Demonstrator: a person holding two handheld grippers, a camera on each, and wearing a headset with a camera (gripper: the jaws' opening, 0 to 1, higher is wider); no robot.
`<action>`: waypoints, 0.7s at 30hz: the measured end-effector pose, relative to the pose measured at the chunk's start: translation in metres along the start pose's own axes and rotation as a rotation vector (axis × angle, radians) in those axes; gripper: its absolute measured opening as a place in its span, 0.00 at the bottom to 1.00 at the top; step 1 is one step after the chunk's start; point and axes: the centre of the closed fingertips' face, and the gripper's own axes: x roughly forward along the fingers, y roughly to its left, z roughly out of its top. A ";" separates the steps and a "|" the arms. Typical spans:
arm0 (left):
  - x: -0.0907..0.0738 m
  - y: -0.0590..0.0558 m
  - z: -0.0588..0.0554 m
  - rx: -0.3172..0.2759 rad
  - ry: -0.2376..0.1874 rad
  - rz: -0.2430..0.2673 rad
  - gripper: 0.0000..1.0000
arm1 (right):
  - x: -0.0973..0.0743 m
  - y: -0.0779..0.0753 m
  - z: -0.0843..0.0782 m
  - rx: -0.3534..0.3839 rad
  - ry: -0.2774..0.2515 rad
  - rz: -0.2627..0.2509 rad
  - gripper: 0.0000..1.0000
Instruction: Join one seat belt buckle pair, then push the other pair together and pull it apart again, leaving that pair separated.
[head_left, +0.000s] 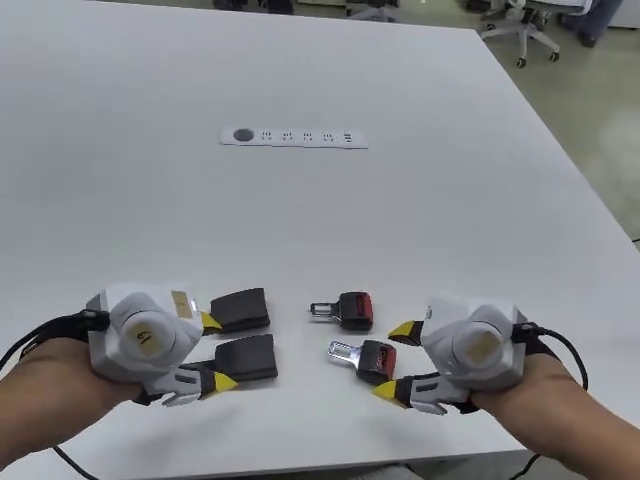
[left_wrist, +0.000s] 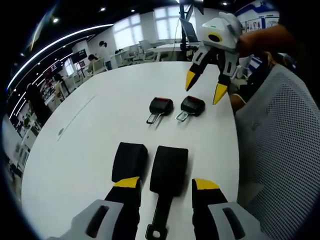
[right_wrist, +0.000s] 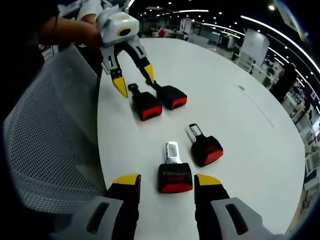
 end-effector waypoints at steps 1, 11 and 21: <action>0.000 -0.001 0.001 0.009 0.008 -0.004 0.41 | 0.001 0.000 -0.001 -0.004 0.004 0.000 0.41; 0.016 -0.001 -0.003 0.071 0.055 -0.048 0.41 | 0.013 -0.005 -0.012 -0.015 0.042 0.015 0.40; 0.022 0.000 -0.001 0.081 0.060 -0.077 0.38 | 0.025 -0.008 -0.015 -0.013 0.055 0.044 0.38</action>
